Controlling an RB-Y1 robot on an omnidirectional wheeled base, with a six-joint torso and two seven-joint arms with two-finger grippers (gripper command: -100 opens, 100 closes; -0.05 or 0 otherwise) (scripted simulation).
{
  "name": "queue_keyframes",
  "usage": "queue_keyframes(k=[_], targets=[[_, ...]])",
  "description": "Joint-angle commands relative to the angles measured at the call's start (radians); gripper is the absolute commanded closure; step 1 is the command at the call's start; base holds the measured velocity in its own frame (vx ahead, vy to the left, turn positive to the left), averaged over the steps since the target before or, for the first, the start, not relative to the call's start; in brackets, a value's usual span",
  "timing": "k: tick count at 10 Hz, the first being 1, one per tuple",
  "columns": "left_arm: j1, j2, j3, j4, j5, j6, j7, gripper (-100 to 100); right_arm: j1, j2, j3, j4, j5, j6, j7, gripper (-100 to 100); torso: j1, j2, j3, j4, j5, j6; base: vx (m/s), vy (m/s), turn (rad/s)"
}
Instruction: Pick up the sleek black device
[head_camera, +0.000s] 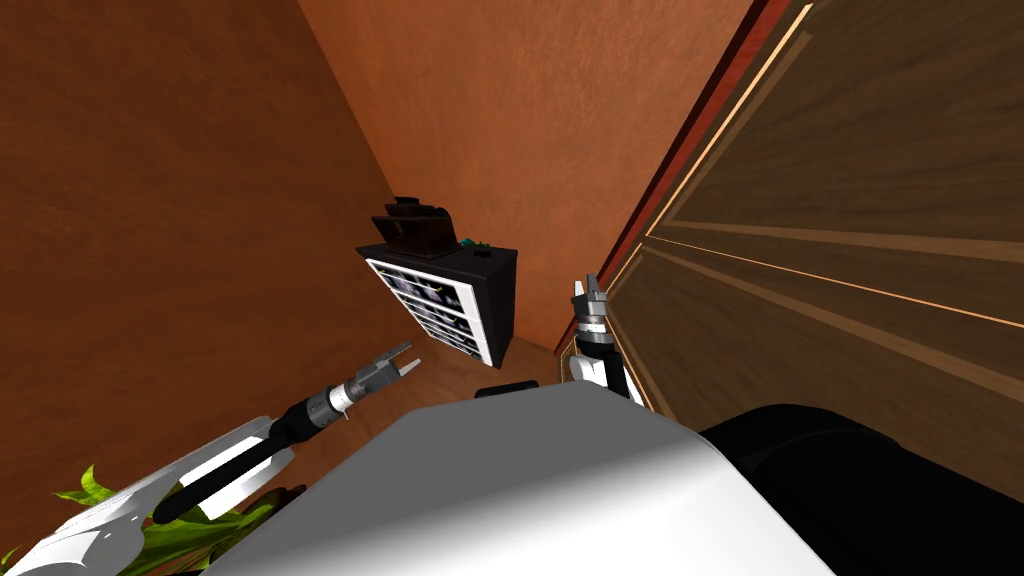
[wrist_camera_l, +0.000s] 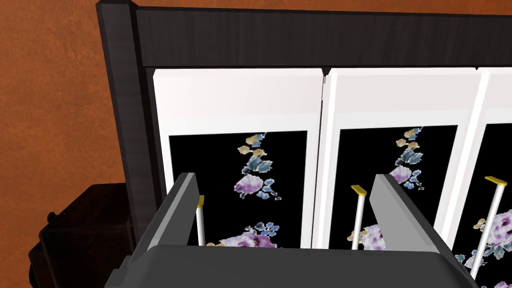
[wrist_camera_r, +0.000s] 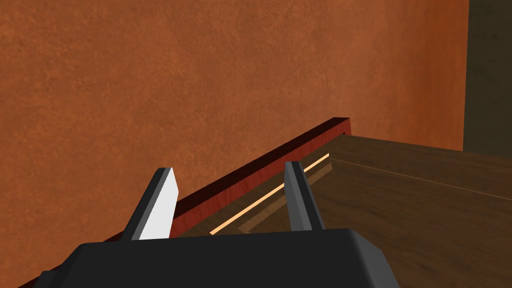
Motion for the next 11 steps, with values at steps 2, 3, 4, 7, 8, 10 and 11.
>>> queue_keyframes(k=[2, 3, 4, 7, 8, 10, 11], targets=[[-0.002, 0.077, -0.009, 0.048, 0.001, -0.019, 0.049, -100, 0.000, 0.000, 0.000, 0.000, 0.000, 0.000, 0.000, 0, 0.000, 0.000, 0.000, 0.000, 0.000, 0.000, -0.011, -0.038, -0.011], [0.002, 0.111, -0.023, 0.091, 0.007, -0.058, 0.093, -100, 0.000, 0.000, 0.000, 0.000, 0.000, 0.000, 0.000, 0, 0.002, 0.000, 0.000, 0.000, 0.000, 0.000, -0.002, -0.041, -0.070], [0.002, 0.146, -0.023, 0.118, 0.007, -0.058, 0.118, -100, 0.000, 0.000, 0.000, 0.000, 0.000, 0.000, 0.000, 0, 0.001, 0.000, 0.000, 0.000, 0.000, 0.000, -0.002, -0.047, -0.039], [0.008, 0.242, -0.036, 0.176, 0.014, -0.097, 0.187, -100, 0.000, 0.000, 0.000, 0.000, 0.000, 0.000, 0.000, 0, 0.000, -0.001, 0.000, 0.000, 0.000, 0.000, -0.002, -0.042, -0.040], [0.008, 0.264, -0.036, 0.189, 0.014, -0.097, 0.187, -100, 0.000, 0.000, 0.000, 0.000, 0.000, 0.000, 0.000, 0, 0.000, -0.001, 0.000, 0.000, 0.000, 0.000, 0.000, -0.030, 0.008], [0.015, 0.330, -0.049, 0.259, 0.021, -0.134, 0.256, -100, 0.000, 0.000, 0.000, 0.000, 0.000, 0.000, 0.000, 0, 0.000, -0.001, 0.000, 0.000, 0.000, 0.000, 0.008, -0.049, -0.073], [0.015, 0.355, -0.049, 0.260, 0.021, -0.134, 0.256, -100, 0.000, 0.000, 0.000, 0.000, 0.000, 0.000, 0.000, 0, 0.000, -0.001, -0.001, 0.000, 0.000, 0.000, 0.008, -0.023, 0.005]])
